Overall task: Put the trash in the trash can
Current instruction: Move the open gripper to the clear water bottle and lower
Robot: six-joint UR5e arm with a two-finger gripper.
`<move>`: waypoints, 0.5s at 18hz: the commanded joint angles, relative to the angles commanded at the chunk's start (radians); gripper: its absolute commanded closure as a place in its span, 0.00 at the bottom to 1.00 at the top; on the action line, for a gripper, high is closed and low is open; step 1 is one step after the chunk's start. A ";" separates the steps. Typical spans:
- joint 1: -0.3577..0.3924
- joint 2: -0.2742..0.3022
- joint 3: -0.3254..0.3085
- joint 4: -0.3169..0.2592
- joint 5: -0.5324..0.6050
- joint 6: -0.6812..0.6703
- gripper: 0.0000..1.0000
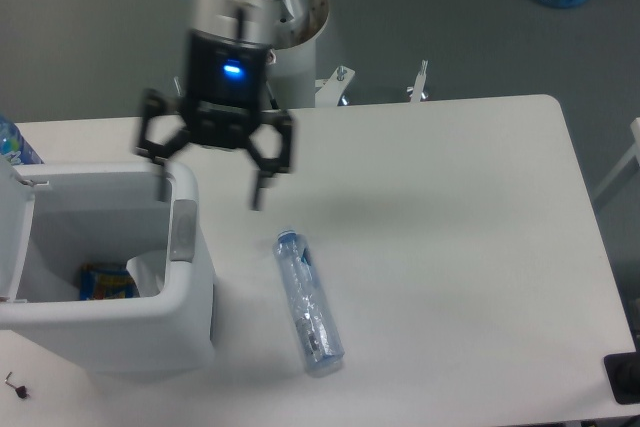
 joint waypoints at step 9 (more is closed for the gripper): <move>0.026 -0.233 0.092 0.000 0.061 0.012 0.00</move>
